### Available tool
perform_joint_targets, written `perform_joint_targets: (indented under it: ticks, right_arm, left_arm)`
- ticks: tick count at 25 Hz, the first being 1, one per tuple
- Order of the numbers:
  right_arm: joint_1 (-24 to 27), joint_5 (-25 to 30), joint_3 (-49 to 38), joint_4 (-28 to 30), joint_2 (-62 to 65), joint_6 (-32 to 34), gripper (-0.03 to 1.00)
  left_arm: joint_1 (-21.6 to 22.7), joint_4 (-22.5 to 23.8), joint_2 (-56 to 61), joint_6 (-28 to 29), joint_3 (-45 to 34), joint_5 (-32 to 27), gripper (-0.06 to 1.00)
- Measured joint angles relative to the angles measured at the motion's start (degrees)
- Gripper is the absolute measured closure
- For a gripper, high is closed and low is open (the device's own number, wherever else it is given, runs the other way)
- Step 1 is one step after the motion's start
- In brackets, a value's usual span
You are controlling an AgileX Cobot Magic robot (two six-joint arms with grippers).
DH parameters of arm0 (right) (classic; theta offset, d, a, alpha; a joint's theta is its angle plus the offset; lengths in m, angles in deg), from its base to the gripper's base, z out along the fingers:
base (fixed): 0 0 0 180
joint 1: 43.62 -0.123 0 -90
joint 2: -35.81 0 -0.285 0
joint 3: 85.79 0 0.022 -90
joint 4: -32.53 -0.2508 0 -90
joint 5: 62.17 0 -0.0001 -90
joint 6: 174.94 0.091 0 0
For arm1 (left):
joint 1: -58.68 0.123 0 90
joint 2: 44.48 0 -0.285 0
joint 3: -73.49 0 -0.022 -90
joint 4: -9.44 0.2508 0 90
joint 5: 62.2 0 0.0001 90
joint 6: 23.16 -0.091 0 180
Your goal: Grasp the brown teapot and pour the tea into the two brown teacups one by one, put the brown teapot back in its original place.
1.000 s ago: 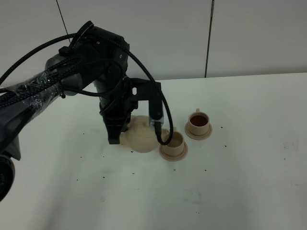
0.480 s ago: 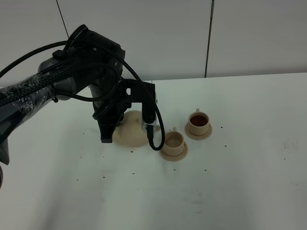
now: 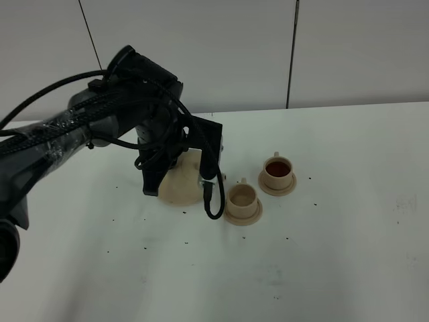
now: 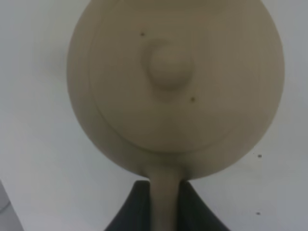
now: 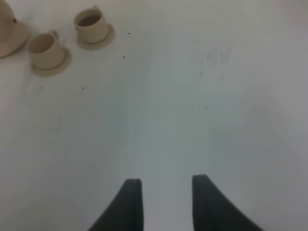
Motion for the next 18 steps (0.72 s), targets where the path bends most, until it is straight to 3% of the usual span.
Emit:
perform_joint_targets:
  ticks: [7,18]
  right_arm:
    - [0.0,0.0,0.0,0.0,0.0,0.0,0.72]
    - [0.0,0.0,0.0,0.0,0.0,0.0,0.72]
  left_arm:
    - [-1.3,2.4,-0.1,-1.1,0.0,3.7,0.78]
    - [-3.7,7.8,-1.8,-1.6,0.0,4.9,0.78]
